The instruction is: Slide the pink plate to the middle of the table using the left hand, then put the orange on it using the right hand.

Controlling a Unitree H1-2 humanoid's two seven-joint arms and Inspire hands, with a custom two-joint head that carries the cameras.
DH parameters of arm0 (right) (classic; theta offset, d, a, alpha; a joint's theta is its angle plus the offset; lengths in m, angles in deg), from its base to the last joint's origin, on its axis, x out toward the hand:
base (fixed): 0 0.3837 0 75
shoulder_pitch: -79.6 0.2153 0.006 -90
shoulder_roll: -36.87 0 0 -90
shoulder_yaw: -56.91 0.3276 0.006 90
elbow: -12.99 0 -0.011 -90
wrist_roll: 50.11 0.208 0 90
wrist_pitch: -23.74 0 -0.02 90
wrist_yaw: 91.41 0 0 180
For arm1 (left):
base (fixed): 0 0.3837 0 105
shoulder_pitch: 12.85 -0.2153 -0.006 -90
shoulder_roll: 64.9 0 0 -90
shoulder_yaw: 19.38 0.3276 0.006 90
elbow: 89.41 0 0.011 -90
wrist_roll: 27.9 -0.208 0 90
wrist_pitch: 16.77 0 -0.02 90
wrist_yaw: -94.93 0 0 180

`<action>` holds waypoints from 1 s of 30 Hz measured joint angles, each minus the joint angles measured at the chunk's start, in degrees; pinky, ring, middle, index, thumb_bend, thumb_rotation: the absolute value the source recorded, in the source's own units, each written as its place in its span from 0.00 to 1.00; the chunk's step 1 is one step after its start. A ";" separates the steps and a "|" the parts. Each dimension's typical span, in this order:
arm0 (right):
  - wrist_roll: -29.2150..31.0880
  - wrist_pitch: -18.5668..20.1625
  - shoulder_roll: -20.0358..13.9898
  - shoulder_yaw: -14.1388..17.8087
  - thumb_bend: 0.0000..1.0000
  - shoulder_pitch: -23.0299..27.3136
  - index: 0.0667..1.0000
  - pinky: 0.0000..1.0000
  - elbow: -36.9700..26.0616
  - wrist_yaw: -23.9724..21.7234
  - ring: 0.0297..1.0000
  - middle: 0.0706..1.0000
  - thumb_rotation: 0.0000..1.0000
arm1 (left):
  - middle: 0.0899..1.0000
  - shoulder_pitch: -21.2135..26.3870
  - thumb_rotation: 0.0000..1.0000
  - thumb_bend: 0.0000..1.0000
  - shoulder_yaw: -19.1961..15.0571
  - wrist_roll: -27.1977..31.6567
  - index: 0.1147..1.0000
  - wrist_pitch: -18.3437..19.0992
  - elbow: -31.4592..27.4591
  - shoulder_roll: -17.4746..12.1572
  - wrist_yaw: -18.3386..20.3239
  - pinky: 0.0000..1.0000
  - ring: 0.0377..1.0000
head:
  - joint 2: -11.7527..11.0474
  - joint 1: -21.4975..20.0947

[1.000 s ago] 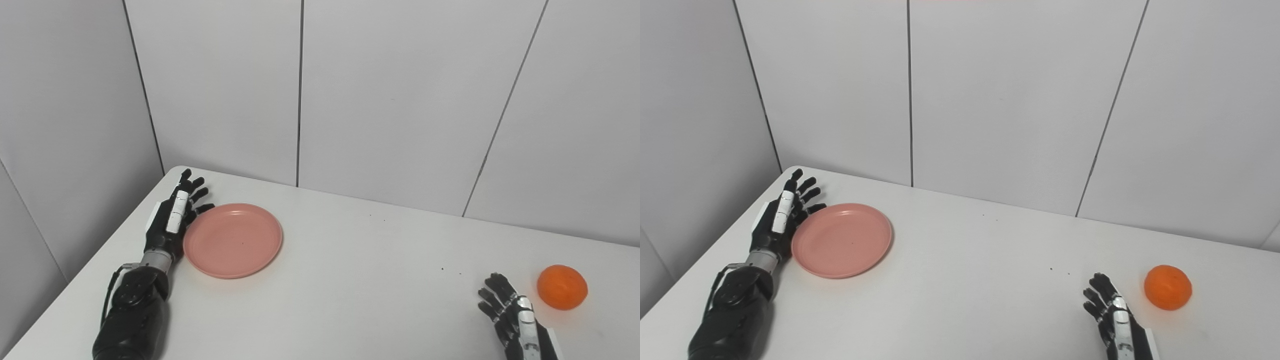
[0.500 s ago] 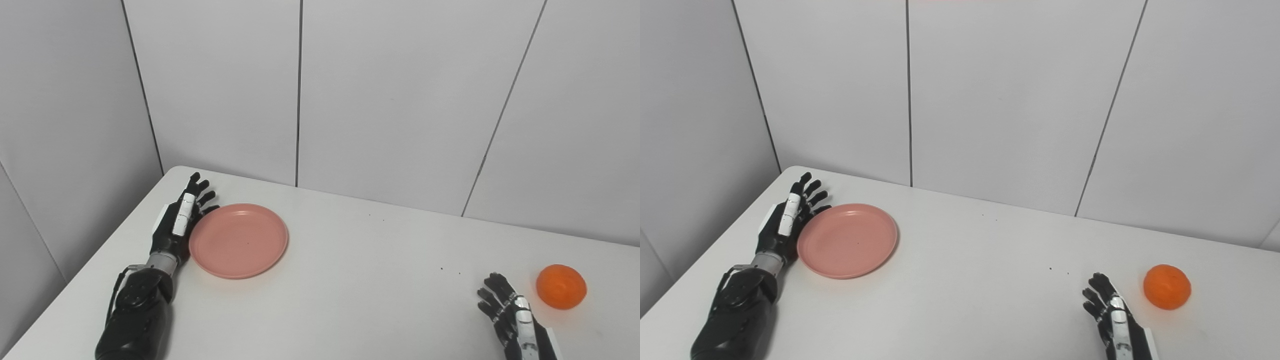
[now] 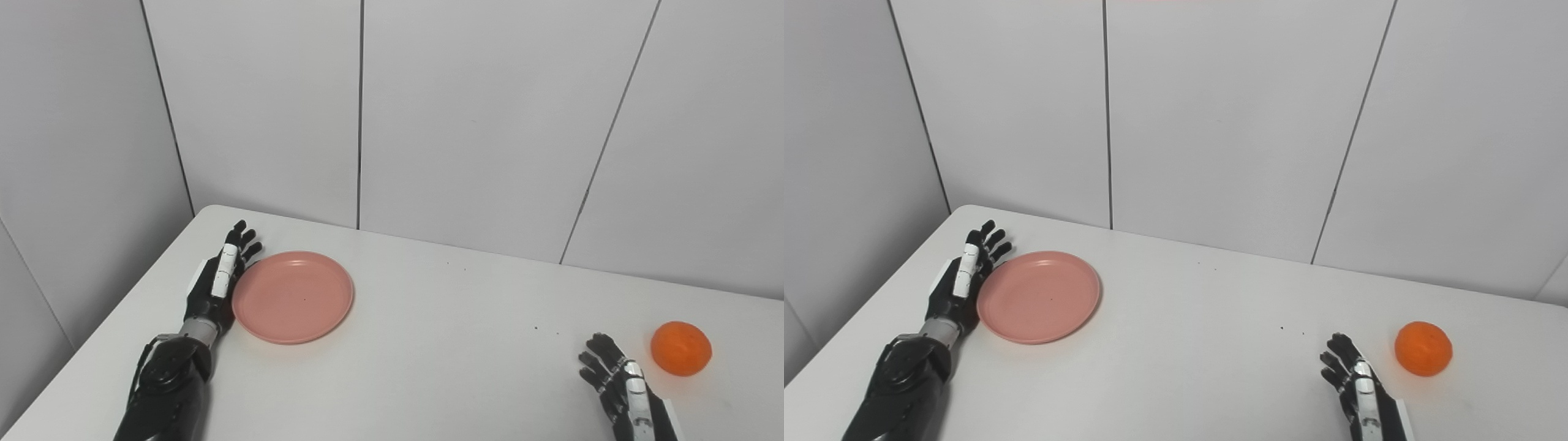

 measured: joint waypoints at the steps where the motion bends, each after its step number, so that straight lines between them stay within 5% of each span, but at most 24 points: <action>1: -0.02 0.00 0.00 0.00 0.74 -0.02 0.85 0.88 -0.01 0.00 0.86 0.88 0.97 | 0.97 -0.32 0.91 0.97 0.03 0.01 1.00 0.66 -1.14 0.38 -0.01 0.84 0.94 | 0.00 -0.09; 13: -0.14 0.00 0.09 -0.21 0.75 -0.05 0.85 0.88 -0.12 -0.02 0.86 0.88 0.96 | 0.97 -2.37 0.89 0.92 1.09 0.58 1.00 3.30 -6.53 3.32 0.93 0.82 0.94 | 0.26 -0.35; 30: -0.46 0.00 0.15 -0.33 0.75 -0.12 0.84 0.87 -0.19 -0.01 0.86 0.87 0.96 | 0.95 -3.03 0.90 0.97 3.46 -0.67 1.00 7.75 -11.29 5.89 -0.91 0.81 0.93 | 0.26 -0.62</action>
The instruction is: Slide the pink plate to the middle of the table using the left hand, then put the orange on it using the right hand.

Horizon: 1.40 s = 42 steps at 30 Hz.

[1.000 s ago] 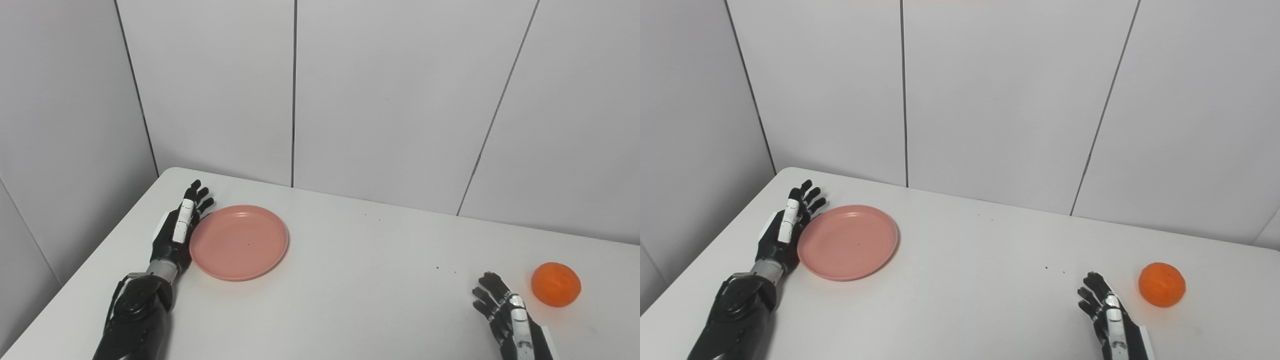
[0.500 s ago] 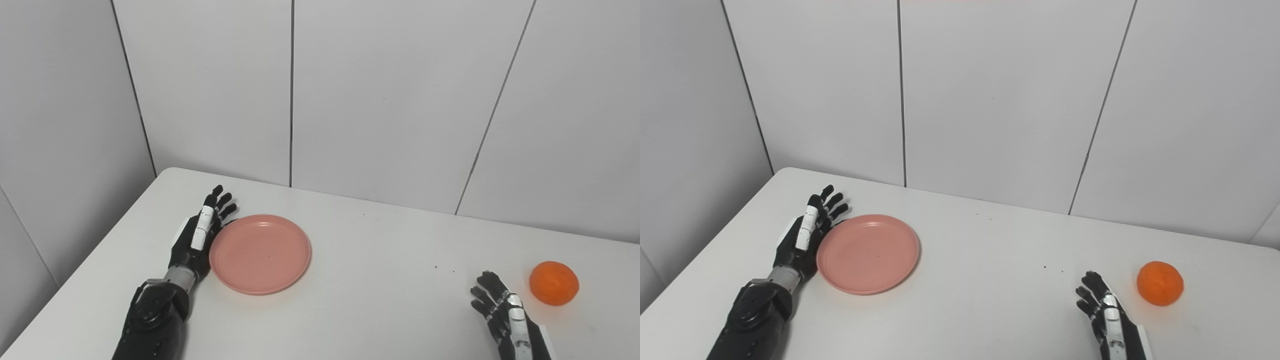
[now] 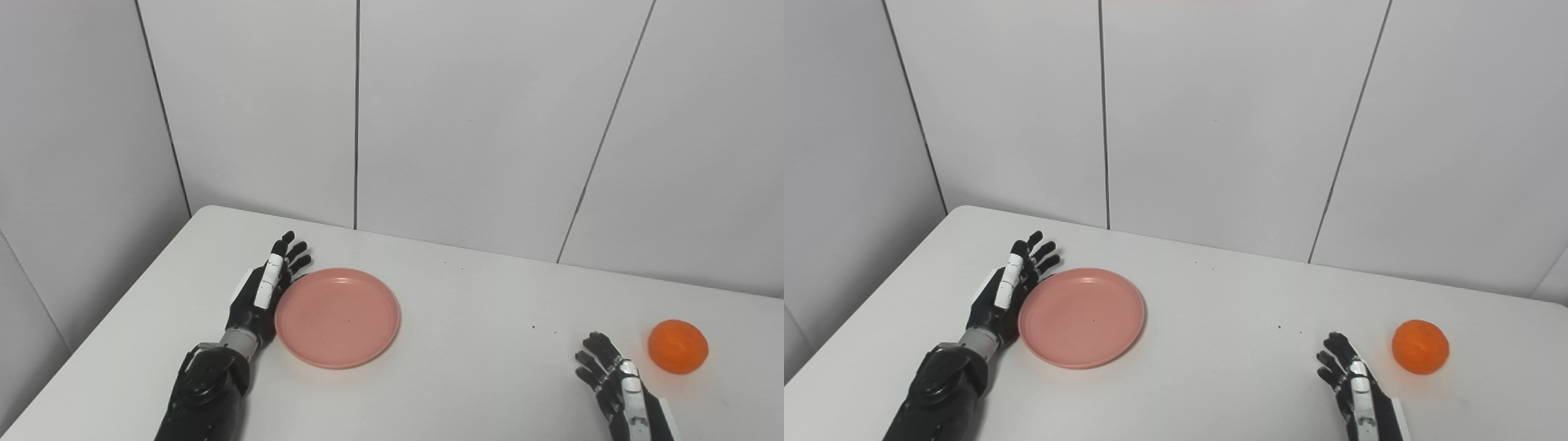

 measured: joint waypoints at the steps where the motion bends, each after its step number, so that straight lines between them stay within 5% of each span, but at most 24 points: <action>1: 0.00 0.00 0.00 0.00 0.75 -0.01 0.84 0.87 0.00 0.00 0.86 0.87 0.96 | 0.96 0.00 0.91 0.96 0.12 -0.14 1.00 0.18 -0.17 0.25 -0.39 0.82 0.93 | 0.00 0.00; 18: 0.01 0.02 0.18 0.00 0.76 -0.10 0.83 0.86 -0.20 0.11 0.85 0.86 0.95 | 0.96 0.73 0.96 0.94 2.14 -3.74 1.00 -0.79 0.92 2.52 -2.35 0.80 0.93 | 0.09 -0.17; 42: -1.26 0.14 1.48 -0.54 0.78 -0.73 0.82 0.85 -1.05 0.79 0.84 0.85 0.93 | 0.96 1.31 0.91 0.97 3.62 -3.81 1.00 -1.63 1.24 5.03 -2.29 0.84 0.94 | 0.44 -2.90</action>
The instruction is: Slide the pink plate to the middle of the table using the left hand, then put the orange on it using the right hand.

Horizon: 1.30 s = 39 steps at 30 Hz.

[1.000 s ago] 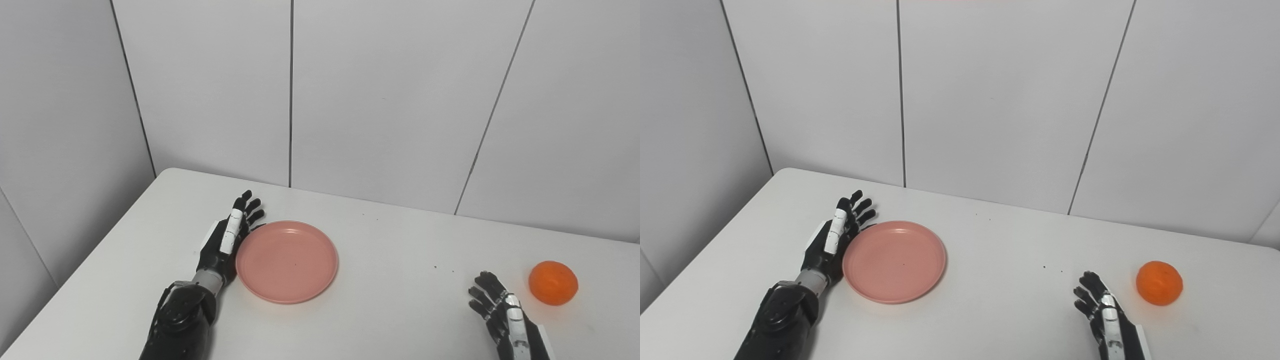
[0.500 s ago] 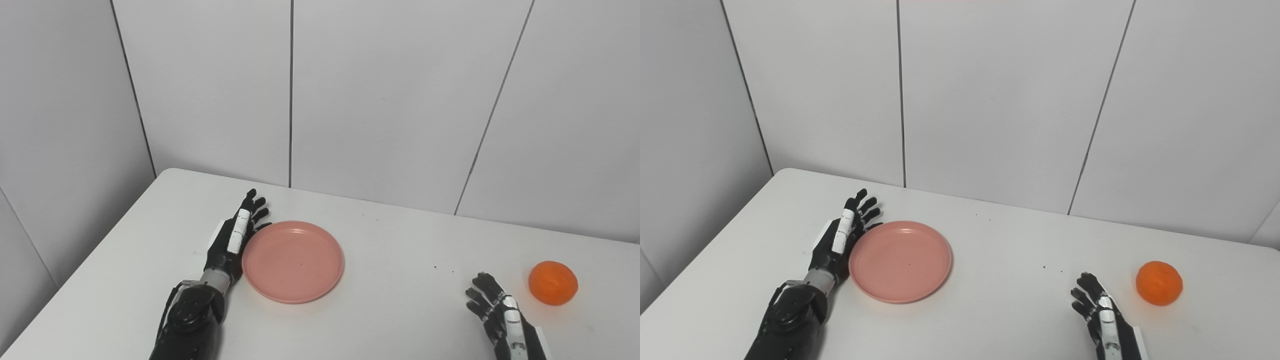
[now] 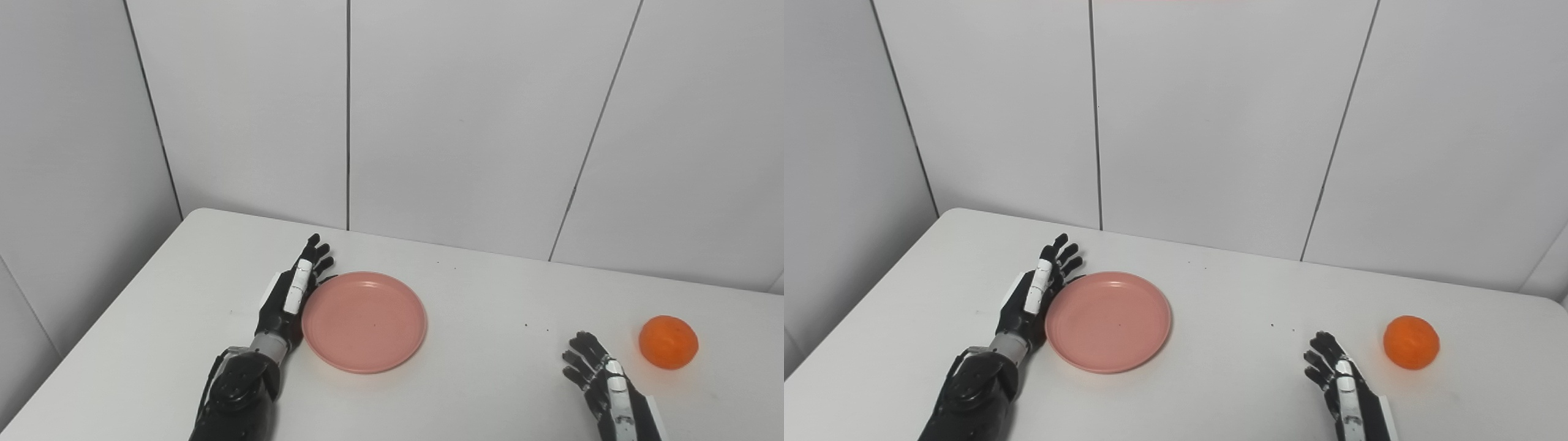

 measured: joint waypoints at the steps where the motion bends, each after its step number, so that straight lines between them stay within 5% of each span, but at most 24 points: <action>1: 0.00 0.01 0.18 -0.01 0.78 -0.04 0.82 0.85 -0.06 0.00 0.84 0.85 0.93 | 0.95 0.00 0.91 0.97 0.18 0.00 1.00 0.17 -0.31 0.16 0.08 0.84 0.93 | 0.09 -0.35; 24: -1.07 0.48 2.17 -1.04 0.81 -0.99 0.81 0.84 -1.39 0.79 0.84 0.85 0.92 | 1.00 0.01 0.88 0.99 2.84 -0.11 1.00 3.23 -2.29 3.38 0.79 0.89 0.96 | 0.88 -5.00; 39: -2.98 0.57 3.05 -2.19 0.84 -1.06 0.83 0.85 -1.50 1.97 0.86 0.86 0.95 | 1.00 0.21 0.88 0.98 2.86 -0.12 1.00 1.77 -1.20 6.34 0.64 0.90 0.97 | 1.14 -8.70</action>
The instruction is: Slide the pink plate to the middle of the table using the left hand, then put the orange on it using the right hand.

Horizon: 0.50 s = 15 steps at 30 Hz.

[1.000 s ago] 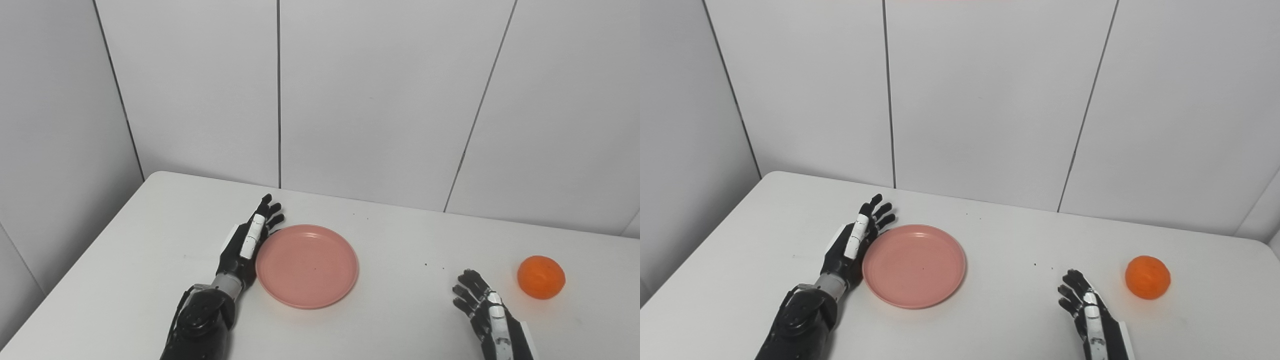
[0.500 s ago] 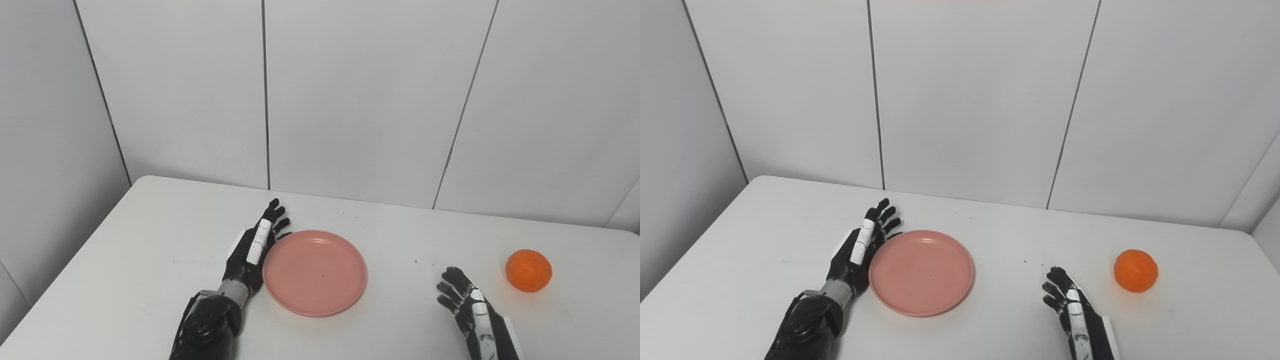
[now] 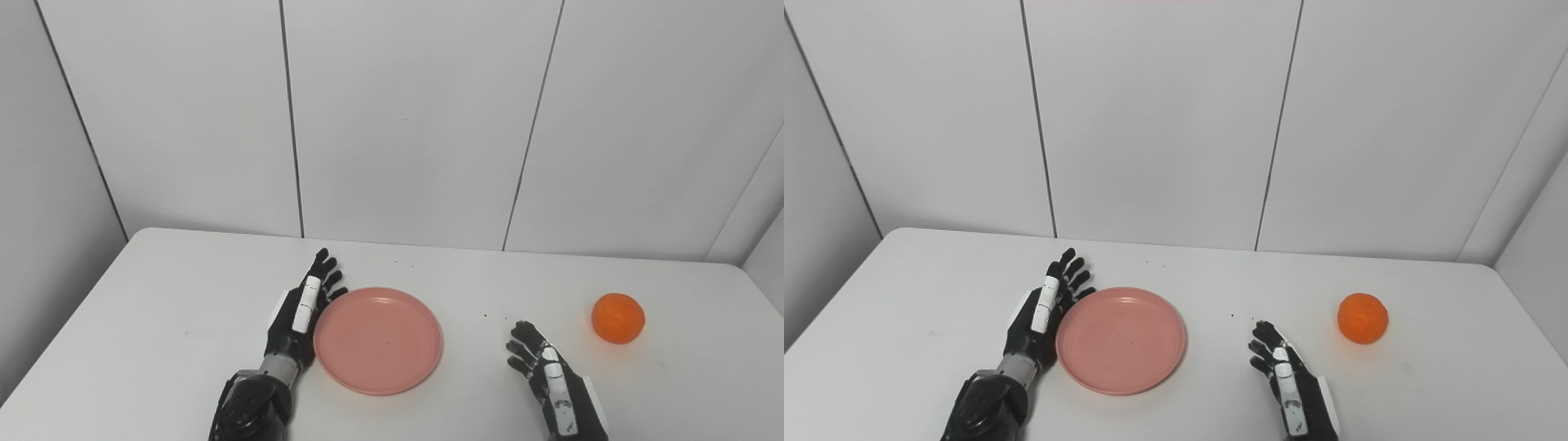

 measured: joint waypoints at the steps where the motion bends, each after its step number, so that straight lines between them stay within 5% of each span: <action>1: -0.06 0.00 0.08 -0.05 0.84 0.01 0.83 0.85 0.01 0.09 0.85 0.86 0.95 | 1.00 0.03 0.88 0.98 0.01 0.00 1.00 -0.05 0.07 0.13 0.00 0.91 0.97 | 0.00 -0.44; 15: -1.35 -0.06 1.76 -1.06 0.82 0.18 0.82 0.85 0.22 1.17 0.84 0.85 0.94 | 1.00 0.15 0.88 0.94 -0.10 0.02 1.00 -0.59 0.45 1.31 0.10 0.91 0.98 | 0.00 -5.26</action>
